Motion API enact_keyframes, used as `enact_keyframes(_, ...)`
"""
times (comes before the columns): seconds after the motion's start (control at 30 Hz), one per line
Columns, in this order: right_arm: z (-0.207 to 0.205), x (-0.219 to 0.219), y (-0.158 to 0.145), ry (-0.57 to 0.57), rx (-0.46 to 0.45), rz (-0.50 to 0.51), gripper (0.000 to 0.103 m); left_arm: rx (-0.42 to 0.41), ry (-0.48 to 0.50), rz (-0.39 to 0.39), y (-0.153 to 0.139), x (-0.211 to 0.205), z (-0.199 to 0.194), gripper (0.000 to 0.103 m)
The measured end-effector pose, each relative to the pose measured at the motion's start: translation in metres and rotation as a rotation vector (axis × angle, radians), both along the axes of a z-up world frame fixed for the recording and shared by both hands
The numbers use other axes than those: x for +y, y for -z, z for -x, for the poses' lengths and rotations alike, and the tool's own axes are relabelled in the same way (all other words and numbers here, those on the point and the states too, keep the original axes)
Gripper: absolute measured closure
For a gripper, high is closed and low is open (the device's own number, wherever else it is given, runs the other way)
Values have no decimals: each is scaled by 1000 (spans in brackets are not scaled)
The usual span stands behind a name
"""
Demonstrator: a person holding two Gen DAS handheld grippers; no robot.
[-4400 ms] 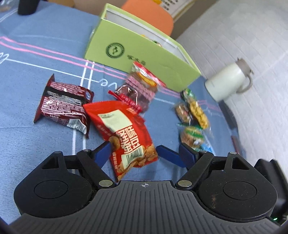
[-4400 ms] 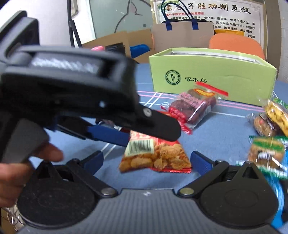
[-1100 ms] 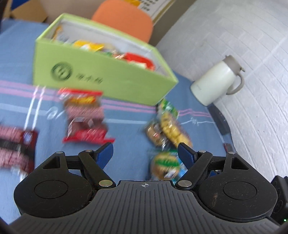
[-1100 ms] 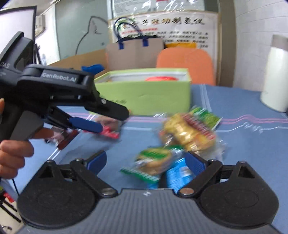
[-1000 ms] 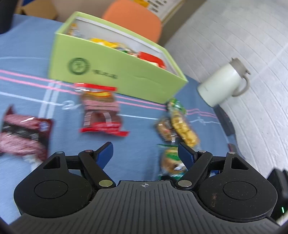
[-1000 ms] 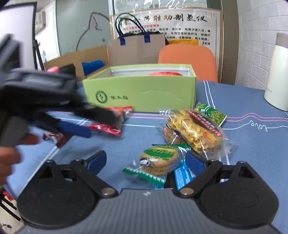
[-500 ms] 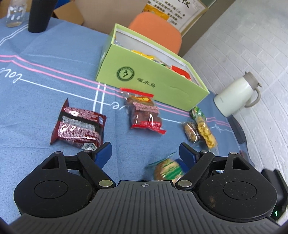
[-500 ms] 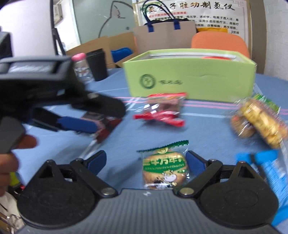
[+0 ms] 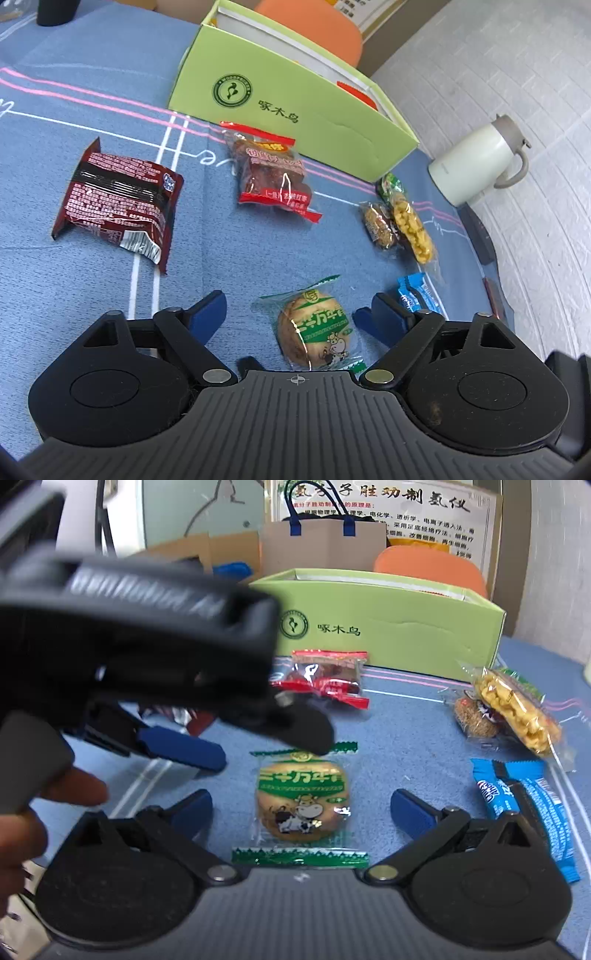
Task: Organize snacks
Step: 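Lower the left gripper onto the round biscuit packet with green ends, then grasp the biscuit packet with the left gripper and drop it into the box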
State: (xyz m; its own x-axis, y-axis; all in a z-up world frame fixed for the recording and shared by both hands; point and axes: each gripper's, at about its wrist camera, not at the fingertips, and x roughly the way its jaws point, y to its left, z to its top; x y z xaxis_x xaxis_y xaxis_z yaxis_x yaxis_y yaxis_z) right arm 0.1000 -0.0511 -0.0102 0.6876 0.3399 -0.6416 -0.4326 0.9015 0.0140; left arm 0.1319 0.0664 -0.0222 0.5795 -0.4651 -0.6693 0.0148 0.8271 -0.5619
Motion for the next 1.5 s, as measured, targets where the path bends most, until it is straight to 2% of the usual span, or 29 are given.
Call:
enact_keyframes(0.07,4,-4,3,-24,-30,-8,1,-1,2,-9,0,-2,0,27)
enact_keyframes(0.13,3,-11,2,-65,-18,-16,1,-1,3,-17,-1,-3,0,27)
enact_keyframes(0.2,3,-18,-4,-53,-2,-47,1,-1,5,-21,-2,-5,1,27)
enact_keyframes(0.27,9,-24,-12,-70,-48,-90,1,-4,10,-17,-4,-5,1,28)
enact_keyframes(0.37,8,-22,-13,-89,-71,-60,1,-11,25,-14,-6,-9,0,28)
enact_keyframes(0.53,2,-18,-2,-102,-45,-33,5,2,56,-47,-2,-20,2,31)
enact_keyframes(0.57,1,-18,0,-102,-39,-34,6,-5,56,-53,-2,-22,3,32)
enact_keyframes(0.6,0,-18,2,-104,-41,-40,24,-11,59,-68,-2,-24,4,34)
enact_keyframes(0.67,-1,-20,2,-100,-58,-48,41,-15,76,-97,-1,-31,4,62)
enact_keyframes(0.7,-1,-22,2,-99,-51,-55,48,-25,73,-131,-1,-34,5,71)
enact_keyframes(0.73,-1,-23,2,-94,-52,-53,49,-27,66,-159,-2,-36,7,86)
enact_keyframes(0.83,-2,-27,-4,-87,-63,-58,49,-12,40,-103,-4,-29,5,95)
enact_keyframes(0.9,-6,-30,-16,-81,-101,-49,49,-35,40,-72,-15,-28,-1,95)
enact_keyframes(1.0,-23,-31,-36,-76,-159,-49,49,-105,40,-74,-39,-33,-13,95)
enact_keyframes(1.2,-78,-25,-71,-86,-252,-37,48,-210,24,-68,-83,-37,-60,95)
enact_keyframes(1.37,-139,-16,-90,-127,-262,-58,47,-262,-26,-99,-107,-26,-111,93)
enact_keyframes(1.5,-189,10,-97,-178,-252,-62,44,-265,-85,-131,-115,-5,-157,91)
